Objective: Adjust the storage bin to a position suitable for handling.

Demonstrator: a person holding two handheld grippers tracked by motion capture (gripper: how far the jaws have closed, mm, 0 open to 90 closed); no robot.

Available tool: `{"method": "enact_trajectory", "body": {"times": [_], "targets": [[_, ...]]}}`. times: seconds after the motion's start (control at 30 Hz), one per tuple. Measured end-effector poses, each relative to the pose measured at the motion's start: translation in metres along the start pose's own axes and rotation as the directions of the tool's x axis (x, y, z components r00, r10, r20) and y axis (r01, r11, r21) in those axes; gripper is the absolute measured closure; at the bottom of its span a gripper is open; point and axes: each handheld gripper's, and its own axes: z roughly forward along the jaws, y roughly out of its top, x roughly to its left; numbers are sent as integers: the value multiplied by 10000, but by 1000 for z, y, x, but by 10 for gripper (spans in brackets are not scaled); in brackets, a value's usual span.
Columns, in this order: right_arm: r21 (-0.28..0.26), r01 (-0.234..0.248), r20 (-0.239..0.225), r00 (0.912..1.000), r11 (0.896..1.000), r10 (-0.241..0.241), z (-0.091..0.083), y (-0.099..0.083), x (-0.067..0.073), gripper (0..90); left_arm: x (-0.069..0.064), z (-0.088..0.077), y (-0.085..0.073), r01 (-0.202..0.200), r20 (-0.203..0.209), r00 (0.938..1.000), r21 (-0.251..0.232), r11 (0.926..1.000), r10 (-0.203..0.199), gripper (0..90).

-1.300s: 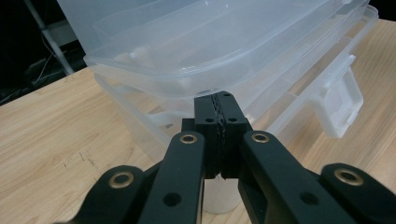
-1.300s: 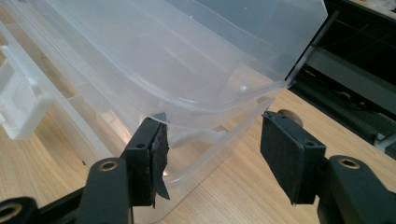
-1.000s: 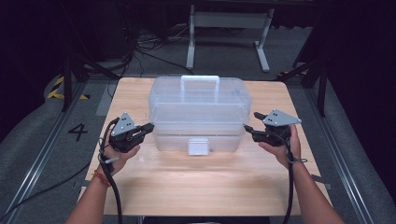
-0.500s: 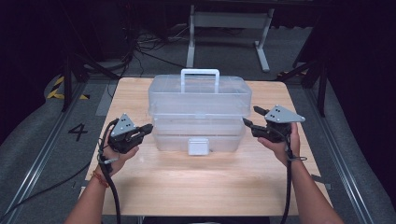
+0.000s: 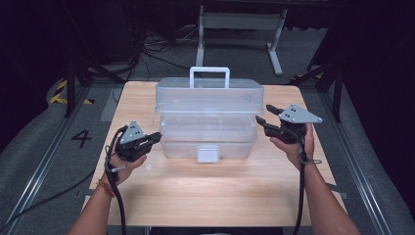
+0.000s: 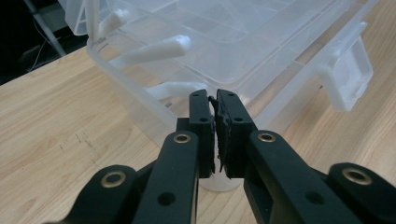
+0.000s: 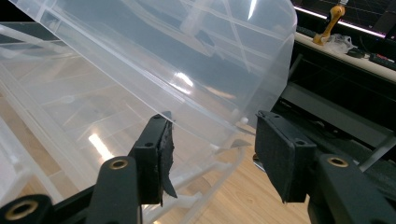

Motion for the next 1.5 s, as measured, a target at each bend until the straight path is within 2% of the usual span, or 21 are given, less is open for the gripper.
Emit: {"method": "enact_trajectory", "body": {"times": [0.27,0.67,1.03,1.3,1.5], "targets": [[-215,-146,61,9999,9997,147,3,4,-2,554,0,1,-1,61,78,10000,-49,10000,-60,852],[-366,-310,262,9991,9988,320,11,13,-7,577,1,1,-2,68,193,9998,-120,9999,-65,847],[-408,-170,601,9980,9990,194,16,22,-12,619,1,4,-1,118,270,9996,-113,9999,-115,840],[-520,-477,731,9960,9975,514,20,23,-16,650,1,4,-2,173,277,9995,-131,9998,-169,827],[-415,-838,818,9928,9956,870,31,21,-22,670,1,4,-2,185,295,9994,-124,9998,-181,825]]}}
